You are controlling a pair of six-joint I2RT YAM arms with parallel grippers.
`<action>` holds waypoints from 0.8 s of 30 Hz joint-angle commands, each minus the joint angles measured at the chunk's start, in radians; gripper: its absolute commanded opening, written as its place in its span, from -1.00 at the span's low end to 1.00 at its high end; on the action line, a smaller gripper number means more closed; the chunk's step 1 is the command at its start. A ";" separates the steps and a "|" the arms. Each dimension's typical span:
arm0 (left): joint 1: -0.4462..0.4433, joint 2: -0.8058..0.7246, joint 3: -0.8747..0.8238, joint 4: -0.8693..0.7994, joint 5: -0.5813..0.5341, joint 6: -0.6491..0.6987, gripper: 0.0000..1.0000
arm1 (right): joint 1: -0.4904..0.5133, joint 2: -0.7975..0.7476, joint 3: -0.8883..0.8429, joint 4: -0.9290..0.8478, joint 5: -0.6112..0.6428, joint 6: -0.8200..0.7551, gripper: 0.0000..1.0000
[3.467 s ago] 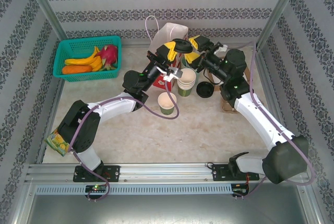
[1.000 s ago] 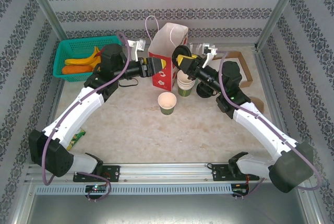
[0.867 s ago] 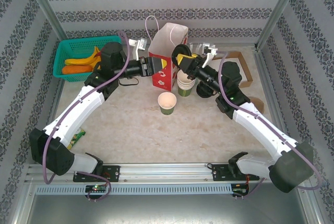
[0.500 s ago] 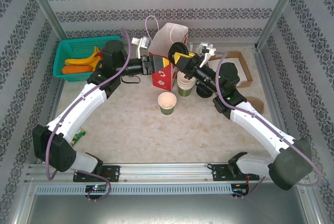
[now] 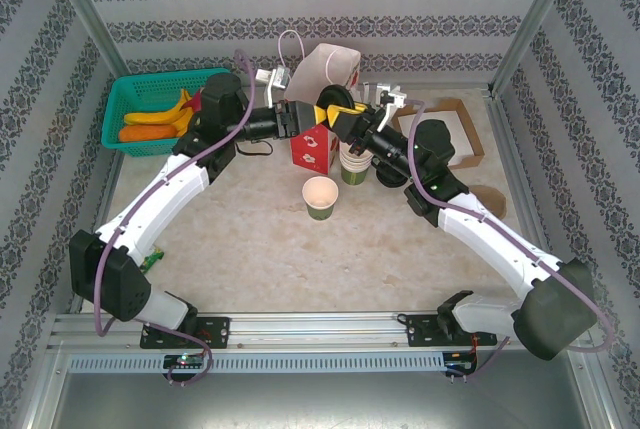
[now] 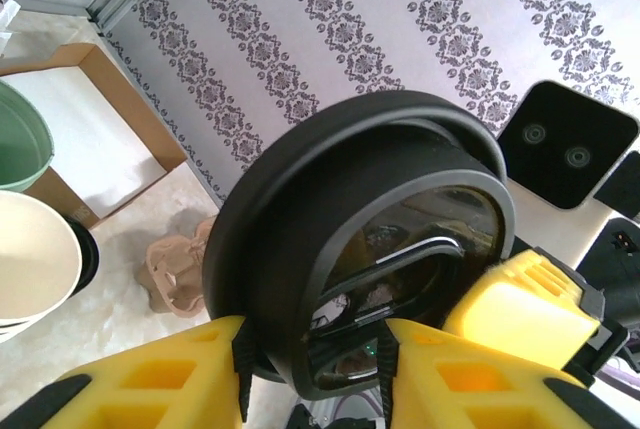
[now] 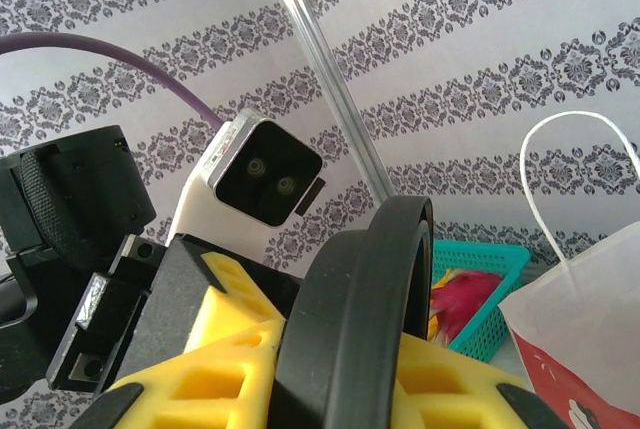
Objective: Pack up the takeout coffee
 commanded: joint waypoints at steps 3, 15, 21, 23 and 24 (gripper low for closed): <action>0.008 0.009 0.045 -0.009 0.002 0.013 -0.36 | 0.023 -0.002 0.024 0.037 -0.020 0.002 -0.88; 0.008 0.008 0.055 -0.097 -0.030 0.085 -0.63 | 0.028 0.037 0.059 -0.002 -0.085 0.012 -0.86; 0.008 0.019 0.074 -0.146 -0.043 0.102 -0.80 | 0.035 0.059 0.086 -0.028 -0.132 0.009 -0.80; 0.007 0.023 0.080 -0.165 -0.059 0.107 -0.87 | 0.036 0.065 0.091 -0.037 -0.132 0.007 -0.78; 0.008 0.023 0.080 -0.167 -0.064 0.108 -0.97 | 0.036 0.067 0.091 -0.040 -0.131 0.006 -0.77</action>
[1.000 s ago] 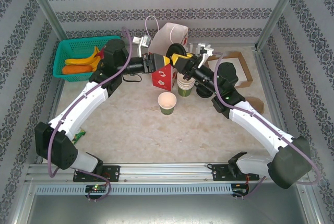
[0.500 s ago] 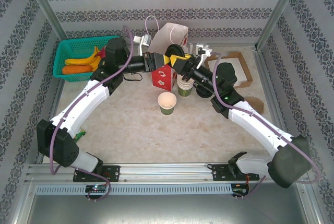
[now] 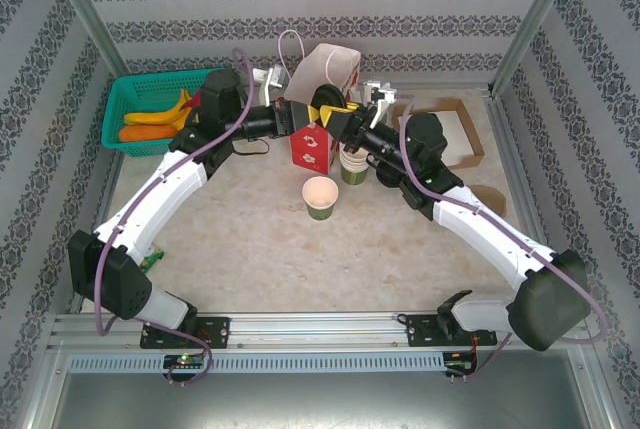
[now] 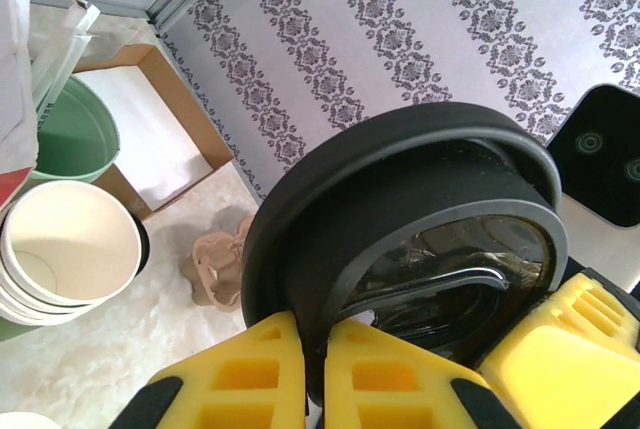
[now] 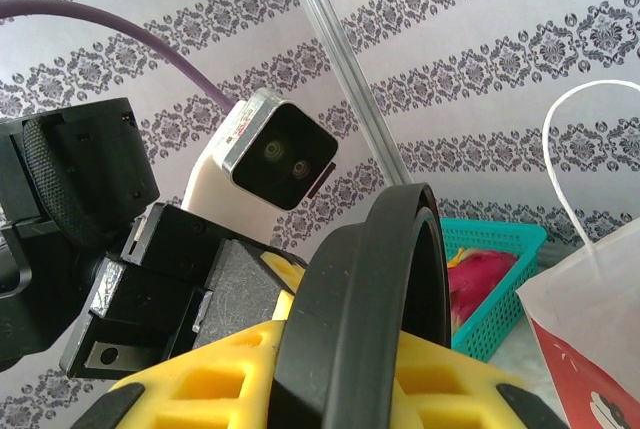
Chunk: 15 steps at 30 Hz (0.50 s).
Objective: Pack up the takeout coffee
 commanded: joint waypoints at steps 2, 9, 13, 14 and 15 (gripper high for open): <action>-0.005 0.017 0.041 -0.044 -0.025 0.052 -1.00 | 0.030 0.012 0.039 0.000 -0.071 0.003 -0.74; -0.005 0.026 0.066 -0.140 -0.094 0.074 -1.00 | 0.029 0.002 0.032 -0.041 -0.002 -0.016 -0.57; -0.005 0.029 0.067 -0.149 -0.104 0.084 -1.00 | 0.028 -0.004 0.032 -0.071 0.030 -0.020 -0.27; -0.005 0.029 0.065 -0.153 -0.107 0.090 -1.00 | 0.028 -0.006 0.034 -0.086 0.046 -0.020 -0.09; -0.005 0.030 0.068 -0.168 -0.116 0.099 -1.00 | 0.024 -0.015 0.036 -0.123 0.080 -0.026 0.25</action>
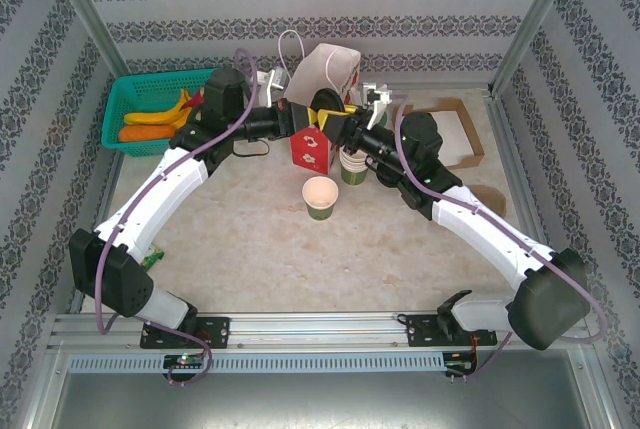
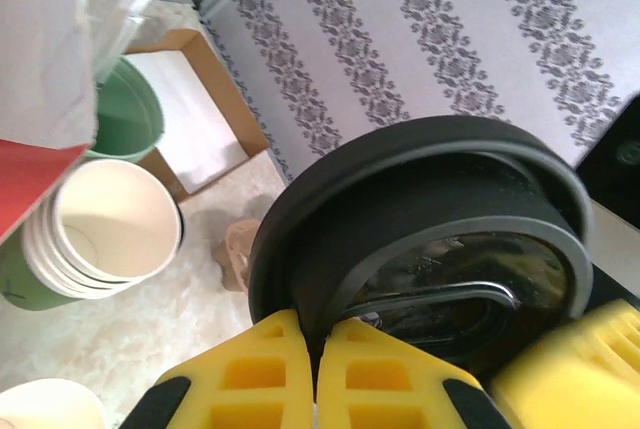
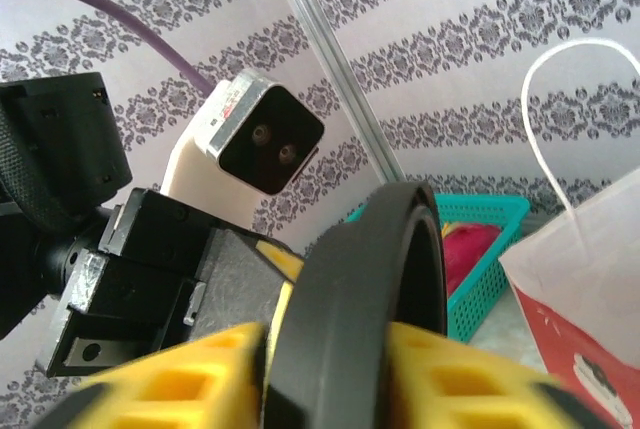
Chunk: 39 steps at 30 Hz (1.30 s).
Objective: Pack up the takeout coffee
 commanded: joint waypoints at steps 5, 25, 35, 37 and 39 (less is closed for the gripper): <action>-0.005 0.020 0.060 -0.214 -0.158 0.132 -1.00 | -0.021 -0.074 0.008 -0.146 0.157 -0.014 0.96; -0.005 -0.044 -0.140 -0.531 -0.363 0.193 -1.00 | -0.028 -0.160 -0.228 -0.519 0.317 0.315 0.96; -0.019 0.120 -0.080 -0.623 -0.181 0.152 -1.00 | 0.011 0.011 -0.230 -0.434 0.237 0.474 0.96; -0.020 0.152 -0.061 -0.637 -0.172 0.151 -1.00 | 0.016 0.036 -0.235 -0.392 0.227 0.486 0.96; -0.021 0.168 -0.048 -0.638 -0.166 0.149 -1.00 | 0.017 0.059 -0.233 -0.359 0.206 0.495 0.96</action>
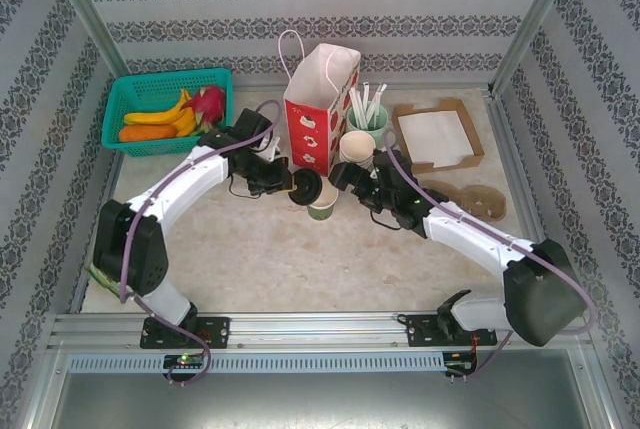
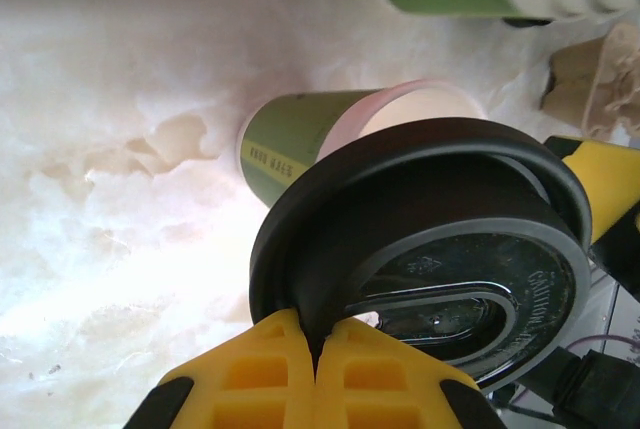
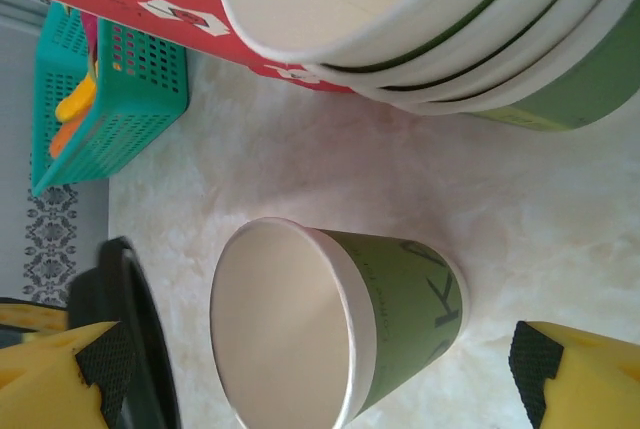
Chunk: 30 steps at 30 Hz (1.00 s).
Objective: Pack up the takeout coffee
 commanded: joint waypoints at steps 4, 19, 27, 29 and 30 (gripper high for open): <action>-0.010 0.029 0.067 -0.061 0.059 -0.015 -1.00 | 0.014 0.077 0.055 0.104 -0.108 0.022 0.96; -0.023 0.095 0.129 -0.108 0.023 0.019 -1.00 | 0.047 0.161 0.107 0.160 -0.149 0.043 0.96; -0.031 0.130 0.144 -0.140 0.007 0.033 -1.00 | 0.052 0.175 0.112 0.164 -0.157 0.051 0.96; -0.037 0.137 0.146 -0.136 0.006 0.032 -1.00 | 0.054 0.180 0.112 0.168 -0.162 0.056 0.96; -0.038 0.138 0.147 -0.134 0.004 0.032 -1.00 | 0.056 0.184 0.113 0.172 -0.166 0.058 0.96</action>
